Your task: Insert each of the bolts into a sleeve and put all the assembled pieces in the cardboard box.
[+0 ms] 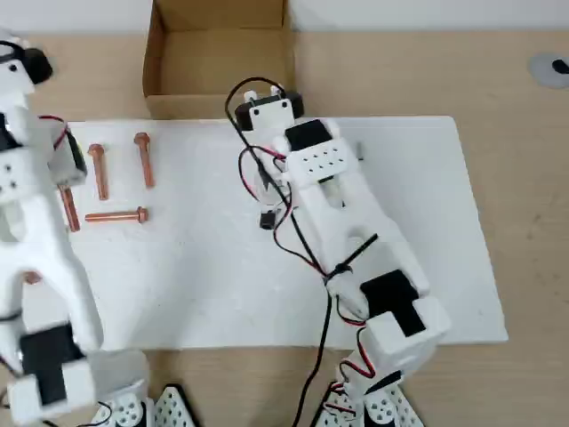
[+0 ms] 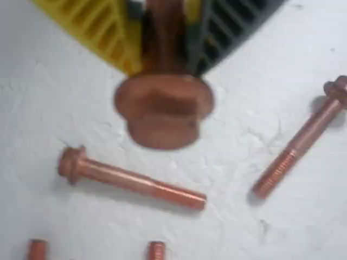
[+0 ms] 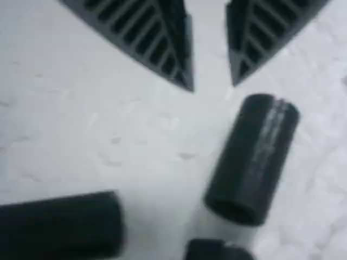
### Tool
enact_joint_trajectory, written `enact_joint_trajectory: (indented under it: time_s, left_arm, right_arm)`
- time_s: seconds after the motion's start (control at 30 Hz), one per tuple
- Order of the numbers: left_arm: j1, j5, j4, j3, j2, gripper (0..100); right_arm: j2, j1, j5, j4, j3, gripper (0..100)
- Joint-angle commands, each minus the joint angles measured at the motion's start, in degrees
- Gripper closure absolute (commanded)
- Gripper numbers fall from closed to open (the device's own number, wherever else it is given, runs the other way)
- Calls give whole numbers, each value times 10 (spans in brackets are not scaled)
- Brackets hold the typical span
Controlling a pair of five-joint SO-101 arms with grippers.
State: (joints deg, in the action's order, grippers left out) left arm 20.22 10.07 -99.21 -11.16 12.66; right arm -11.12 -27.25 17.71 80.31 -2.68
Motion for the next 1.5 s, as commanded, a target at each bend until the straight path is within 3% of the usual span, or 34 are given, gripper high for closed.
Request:
enact_joint_trajectory:
  time_s: [0.0, 0.17, 0.4, 0.63, 0.8, 1.47]
  left_arm:
    - [-40, 7, 9, 36, 95, 989]
    - [-86, 7, 9, 89, 174, 989]
    - [-131, 22, 9, 150, 255, 988]
    - [-129, 20, 9, 174, 293, 987]
    - [-129, 19, 9, 192, 321, 987]
    - [-128, 19, 5, 200, 344, 987]
  right_arm:
    - [-9, -29, 8, -7, 31, 925]
    - [-33, -39, 8, -31, 31, 923]
    - [-37, -30, 52, -33, 31, 834]
    - [-41, -25, 59, -57, 31, 832]
    - [-41, -26, 104, -76, 31, 832]
    - [-161, -26, 101, -76, 79, 836]
